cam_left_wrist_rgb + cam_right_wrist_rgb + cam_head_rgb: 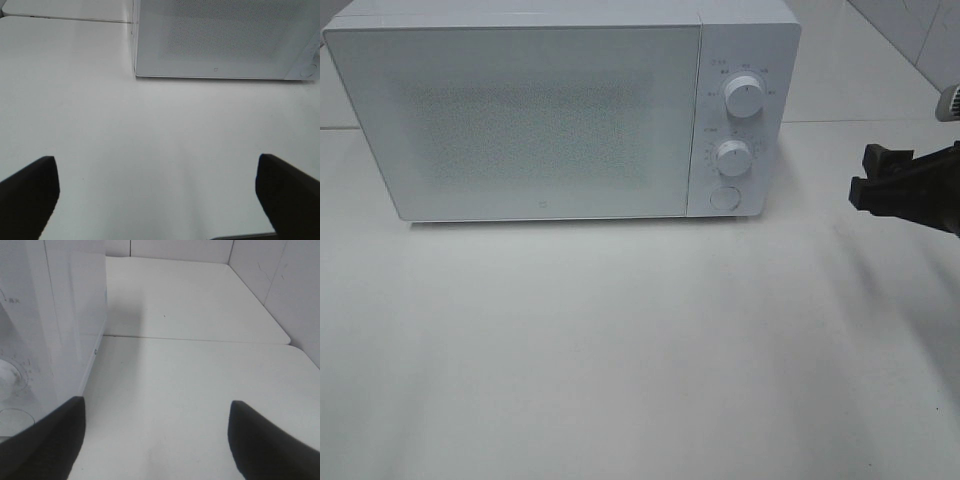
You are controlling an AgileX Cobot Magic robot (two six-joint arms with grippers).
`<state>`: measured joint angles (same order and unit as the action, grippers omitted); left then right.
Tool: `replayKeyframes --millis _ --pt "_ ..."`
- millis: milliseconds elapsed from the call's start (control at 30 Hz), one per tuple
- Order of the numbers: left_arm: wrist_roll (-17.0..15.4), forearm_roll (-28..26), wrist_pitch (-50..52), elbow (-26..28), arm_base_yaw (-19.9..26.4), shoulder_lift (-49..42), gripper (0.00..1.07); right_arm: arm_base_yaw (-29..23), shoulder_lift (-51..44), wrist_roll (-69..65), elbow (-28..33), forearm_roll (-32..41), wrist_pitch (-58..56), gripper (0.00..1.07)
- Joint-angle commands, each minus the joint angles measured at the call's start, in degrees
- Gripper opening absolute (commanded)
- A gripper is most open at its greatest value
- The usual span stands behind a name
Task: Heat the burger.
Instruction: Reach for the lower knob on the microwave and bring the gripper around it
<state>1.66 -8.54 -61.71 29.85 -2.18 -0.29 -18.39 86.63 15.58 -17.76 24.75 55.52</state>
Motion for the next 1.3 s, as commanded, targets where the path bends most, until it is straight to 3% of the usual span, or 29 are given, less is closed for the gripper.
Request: replayKeyframes --millis 33,600,1300 --pt "-0.3 -0.3 0.5 -0.2 0.2 -1.5 1.00 -4.2 2.2 1.9 0.0 5.7 3.9 0.74" --pt "-0.3 -0.2 0.5 -0.2 0.2 -1.4 1.00 -22.2 10.4 1.8 -1.3 17.3 13.2 0.74" --pt "-0.3 -0.2 0.5 -0.2 0.2 -1.1 1.00 -23.8 12.3 2.9 -8.5 17.7 15.0 0.74"
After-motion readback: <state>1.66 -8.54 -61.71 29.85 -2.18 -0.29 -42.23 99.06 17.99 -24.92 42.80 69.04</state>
